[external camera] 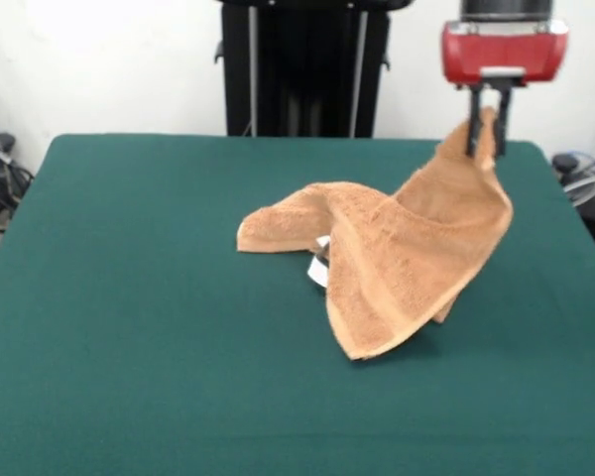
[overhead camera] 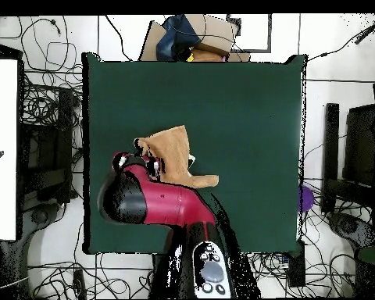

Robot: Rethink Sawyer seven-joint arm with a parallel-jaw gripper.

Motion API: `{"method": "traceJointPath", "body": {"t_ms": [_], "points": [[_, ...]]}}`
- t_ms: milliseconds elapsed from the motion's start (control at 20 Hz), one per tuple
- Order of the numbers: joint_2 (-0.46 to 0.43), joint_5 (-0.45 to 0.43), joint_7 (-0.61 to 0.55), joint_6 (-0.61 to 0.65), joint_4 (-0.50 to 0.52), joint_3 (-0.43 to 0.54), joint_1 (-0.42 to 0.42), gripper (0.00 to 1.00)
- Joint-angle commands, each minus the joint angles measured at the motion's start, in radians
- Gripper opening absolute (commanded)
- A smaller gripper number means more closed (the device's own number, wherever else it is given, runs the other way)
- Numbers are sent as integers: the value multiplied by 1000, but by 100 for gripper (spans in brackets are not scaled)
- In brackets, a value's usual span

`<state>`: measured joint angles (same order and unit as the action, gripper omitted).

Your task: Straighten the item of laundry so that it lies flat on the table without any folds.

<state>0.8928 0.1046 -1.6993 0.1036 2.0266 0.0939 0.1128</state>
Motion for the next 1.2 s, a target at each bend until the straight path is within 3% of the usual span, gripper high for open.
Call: {"method": "traceJointPath", "body": {"t_ms": [50,350,950,1200], "points": [[2,-150,-94,-72,193,35,53,0],[-15,-244,-111,-129,228,50,90,0],[190,-314,-81,-14,365,87,188,0],[201,-332,-68,-11,371,86,203,0]]}}
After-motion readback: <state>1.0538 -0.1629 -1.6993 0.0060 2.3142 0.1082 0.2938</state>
